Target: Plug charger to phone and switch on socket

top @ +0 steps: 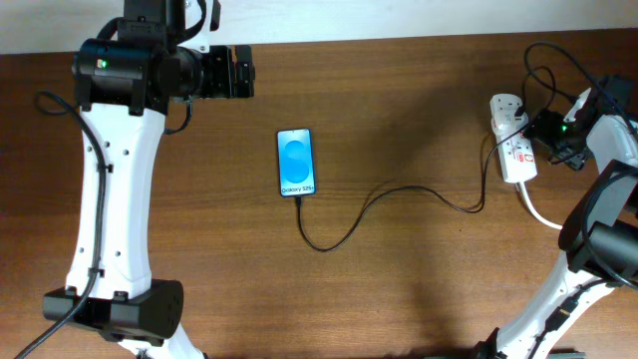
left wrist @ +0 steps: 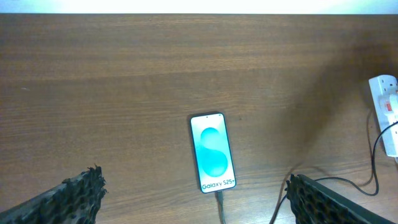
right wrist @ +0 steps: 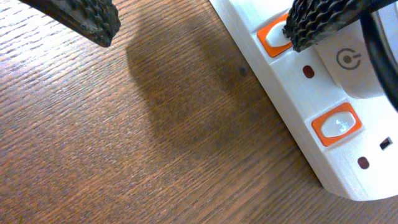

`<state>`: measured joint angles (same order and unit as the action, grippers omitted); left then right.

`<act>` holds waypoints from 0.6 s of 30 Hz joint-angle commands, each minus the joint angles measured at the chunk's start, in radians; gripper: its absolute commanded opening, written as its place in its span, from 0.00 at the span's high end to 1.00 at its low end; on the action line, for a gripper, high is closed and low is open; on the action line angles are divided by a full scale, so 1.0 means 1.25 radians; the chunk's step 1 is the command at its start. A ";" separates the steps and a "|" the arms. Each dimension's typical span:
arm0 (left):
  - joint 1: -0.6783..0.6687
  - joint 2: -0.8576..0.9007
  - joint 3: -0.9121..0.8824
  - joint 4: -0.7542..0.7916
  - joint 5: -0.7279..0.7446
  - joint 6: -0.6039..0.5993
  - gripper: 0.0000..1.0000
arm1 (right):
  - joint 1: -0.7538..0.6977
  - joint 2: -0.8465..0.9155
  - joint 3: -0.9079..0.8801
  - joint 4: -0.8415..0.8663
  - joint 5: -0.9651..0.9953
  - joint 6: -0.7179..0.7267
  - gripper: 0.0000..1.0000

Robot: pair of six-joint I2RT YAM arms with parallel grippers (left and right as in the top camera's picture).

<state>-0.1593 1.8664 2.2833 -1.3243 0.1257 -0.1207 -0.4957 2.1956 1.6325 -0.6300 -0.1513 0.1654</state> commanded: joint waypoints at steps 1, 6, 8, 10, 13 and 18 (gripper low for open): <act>0.004 -0.011 0.003 0.001 -0.002 0.002 0.01 | 0.026 0.018 -0.009 -0.030 -0.036 -0.006 0.09; 0.004 -0.011 0.003 0.001 -0.002 0.002 0.00 | 0.037 0.019 -0.009 -0.043 -0.042 -0.006 0.09; 0.004 -0.011 0.003 0.001 -0.002 0.002 0.01 | 0.047 0.019 -0.011 -0.043 -0.041 -0.006 0.09; 0.004 -0.011 0.003 0.001 -0.002 0.002 0.01 | 0.047 0.019 -0.011 -0.047 -0.041 -0.006 0.09; 0.004 -0.011 0.003 0.001 -0.002 0.002 0.01 | 0.047 0.019 -0.011 -0.056 -0.042 0.000 0.09; 0.004 -0.011 0.003 0.001 -0.002 0.002 0.01 | 0.043 0.019 -0.010 -0.059 0.018 0.015 0.09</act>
<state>-0.1593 1.8664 2.2833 -1.3243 0.1257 -0.1207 -0.4892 2.1948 1.6402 -0.6804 -0.1467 0.1856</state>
